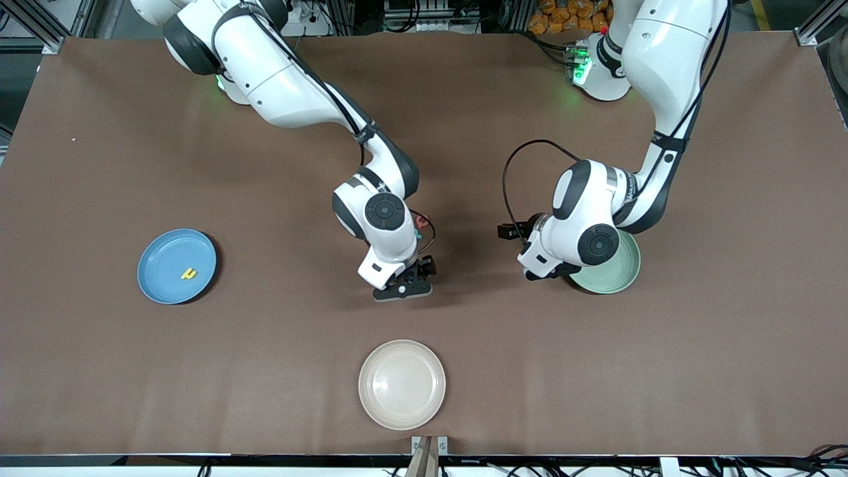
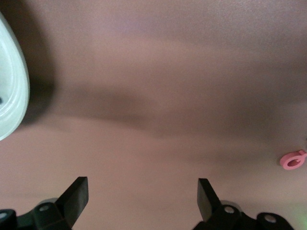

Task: Sort upper and lower case letters into plates
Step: 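Grasp the small blue letter with the right gripper while the left withdraws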

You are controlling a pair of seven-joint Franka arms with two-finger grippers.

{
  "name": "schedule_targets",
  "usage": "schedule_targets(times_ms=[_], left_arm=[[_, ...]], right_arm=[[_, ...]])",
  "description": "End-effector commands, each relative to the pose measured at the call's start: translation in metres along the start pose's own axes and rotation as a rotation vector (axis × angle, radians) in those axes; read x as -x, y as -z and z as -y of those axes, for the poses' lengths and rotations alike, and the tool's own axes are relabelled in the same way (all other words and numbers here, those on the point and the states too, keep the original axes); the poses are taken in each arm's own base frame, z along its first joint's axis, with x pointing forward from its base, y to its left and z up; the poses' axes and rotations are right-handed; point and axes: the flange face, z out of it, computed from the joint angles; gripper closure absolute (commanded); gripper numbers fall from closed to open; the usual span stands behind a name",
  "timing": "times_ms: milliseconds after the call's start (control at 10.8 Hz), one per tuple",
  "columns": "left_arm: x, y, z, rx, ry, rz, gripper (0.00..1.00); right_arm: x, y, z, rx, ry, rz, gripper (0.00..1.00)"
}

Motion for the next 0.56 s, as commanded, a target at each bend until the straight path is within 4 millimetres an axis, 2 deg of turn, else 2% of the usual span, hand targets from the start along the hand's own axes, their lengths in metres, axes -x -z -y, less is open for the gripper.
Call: schedule_targets(times_ms=[0, 464], left_arm=[[-0.0021, 0.0059, -0.0064, 0.0, 0.014, 0.001, 0.0], [-0.0016, 0.0032, -0.0076, -0.004, 0.012, 0.004, 0.0]], right_arm=[[-0.0033, -0.0137, 0.0094, -0.027, 0.008, 0.01, 0.0], [0.0004, -0.0169, 0.0155, -0.028, 0.017, 0.01, 0.0]])
